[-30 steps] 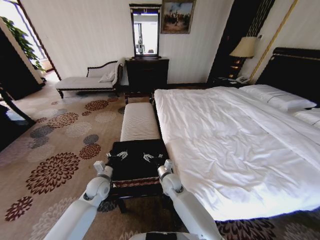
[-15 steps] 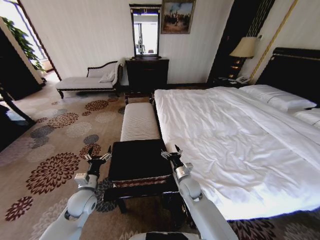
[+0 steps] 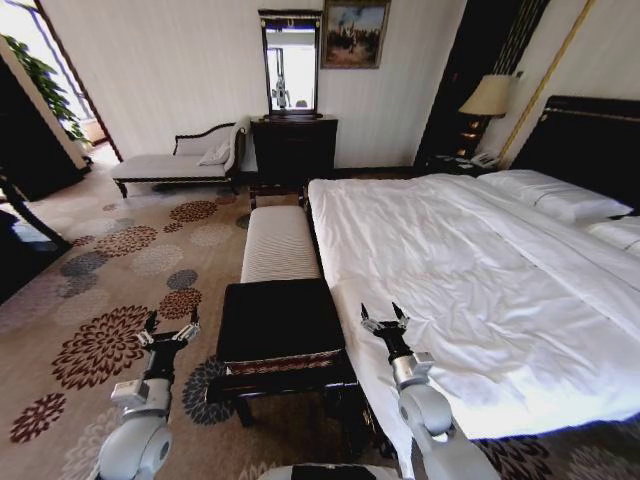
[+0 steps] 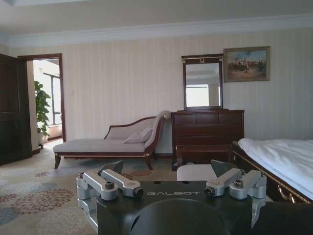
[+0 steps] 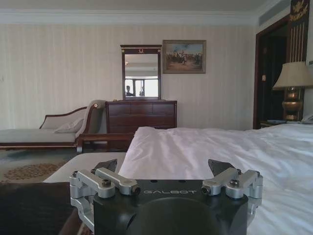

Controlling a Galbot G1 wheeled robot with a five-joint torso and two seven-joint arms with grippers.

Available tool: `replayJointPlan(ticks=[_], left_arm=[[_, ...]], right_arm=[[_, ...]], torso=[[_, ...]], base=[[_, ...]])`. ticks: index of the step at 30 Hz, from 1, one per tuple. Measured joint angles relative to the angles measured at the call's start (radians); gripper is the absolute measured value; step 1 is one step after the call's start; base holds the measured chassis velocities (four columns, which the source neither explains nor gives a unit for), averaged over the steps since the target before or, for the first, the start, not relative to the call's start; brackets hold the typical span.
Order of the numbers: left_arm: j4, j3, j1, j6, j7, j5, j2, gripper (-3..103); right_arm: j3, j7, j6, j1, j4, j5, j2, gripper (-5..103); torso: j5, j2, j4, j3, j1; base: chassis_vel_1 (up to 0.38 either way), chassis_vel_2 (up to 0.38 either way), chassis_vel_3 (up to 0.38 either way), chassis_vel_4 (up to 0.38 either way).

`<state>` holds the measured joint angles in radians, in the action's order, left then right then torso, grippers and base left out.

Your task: Fold the clothes on the bed and place them into the basket.

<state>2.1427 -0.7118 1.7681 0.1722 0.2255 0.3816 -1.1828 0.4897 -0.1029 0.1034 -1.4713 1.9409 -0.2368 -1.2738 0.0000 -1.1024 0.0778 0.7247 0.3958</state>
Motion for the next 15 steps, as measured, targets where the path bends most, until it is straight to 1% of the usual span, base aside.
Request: replayJointPlan(ticks=[2, 7, 15], left_arm=[[0.007, -0.001, 0.023, 0.007, -0.008, -0.005, -0.005, 100], [0.005, -0.003, 0.033, 0.016, -0.018, -0.019, -0.005, 100], [-0.004, -0.007, 0.036, 0.019, -0.021, -0.038, -0.007, 100]], right_arm=[[0.034, 0.003, 0.019, -0.012, -0.007, 0.024, 0.007, 100], [0.068, 0.008, 0.03, -0.028, -0.002, 0.027, 0.016, 100], [0.078, 0.005, 0.031, -0.031, -0.002, 0.03, 0.015, 100]], torso=[[0.0003, 0.0, 0.0001, 0.0, 0.0], [0.0002, 0.0, 0.0002, 0.0, 0.0], [0.0, 0.0, 0.0001, 0.0, 0.0]], base=[[0.0, 0.0, 0.0, 0.0], [0.0, 0.0, 0.0, 0.0], [0.0, 0.0, 0.0, 0.0]])
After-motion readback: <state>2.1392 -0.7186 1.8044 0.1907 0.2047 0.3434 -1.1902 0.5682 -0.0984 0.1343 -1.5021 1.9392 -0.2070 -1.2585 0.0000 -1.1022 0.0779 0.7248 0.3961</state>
